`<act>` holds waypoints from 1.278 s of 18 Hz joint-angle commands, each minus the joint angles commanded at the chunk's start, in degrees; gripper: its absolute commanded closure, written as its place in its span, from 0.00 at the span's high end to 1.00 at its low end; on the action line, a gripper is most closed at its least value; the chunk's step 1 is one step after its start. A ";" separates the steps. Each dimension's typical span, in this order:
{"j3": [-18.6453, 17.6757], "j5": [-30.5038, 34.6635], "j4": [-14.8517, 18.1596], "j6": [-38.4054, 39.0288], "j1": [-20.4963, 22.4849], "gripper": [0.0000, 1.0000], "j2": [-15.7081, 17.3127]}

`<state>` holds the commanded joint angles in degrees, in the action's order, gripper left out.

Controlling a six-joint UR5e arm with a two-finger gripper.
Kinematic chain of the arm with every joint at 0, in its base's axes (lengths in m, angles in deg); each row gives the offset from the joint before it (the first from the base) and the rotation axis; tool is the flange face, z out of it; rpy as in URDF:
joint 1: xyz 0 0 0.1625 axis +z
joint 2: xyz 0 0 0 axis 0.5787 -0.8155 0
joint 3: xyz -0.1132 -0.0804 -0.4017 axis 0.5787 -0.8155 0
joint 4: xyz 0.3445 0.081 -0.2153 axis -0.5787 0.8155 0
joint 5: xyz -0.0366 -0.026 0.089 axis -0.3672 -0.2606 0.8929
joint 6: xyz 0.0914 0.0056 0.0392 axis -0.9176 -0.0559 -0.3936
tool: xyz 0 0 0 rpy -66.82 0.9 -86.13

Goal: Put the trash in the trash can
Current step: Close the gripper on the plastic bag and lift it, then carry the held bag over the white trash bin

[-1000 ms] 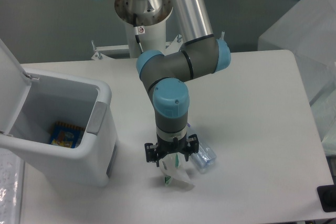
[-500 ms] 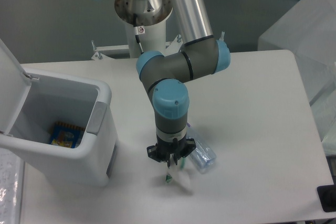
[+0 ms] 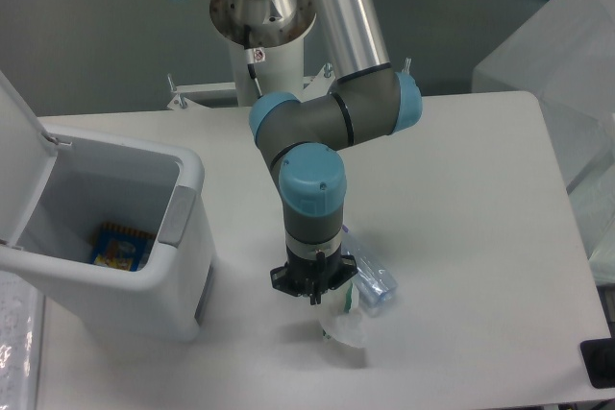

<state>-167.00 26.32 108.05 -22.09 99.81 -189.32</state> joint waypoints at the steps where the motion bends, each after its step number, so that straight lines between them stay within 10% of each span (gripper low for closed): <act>1: 0.61 -0.52 0.00 0.26 0.00 0.13 0.26; 14: 13.62 -18.27 -0.26 11.86 3.07 0.15 5.01; 23: 12.14 -35.93 -0.18 11.87 4.22 0.15 12.12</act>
<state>-154.86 -9.61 107.87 -10.22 104.03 -177.20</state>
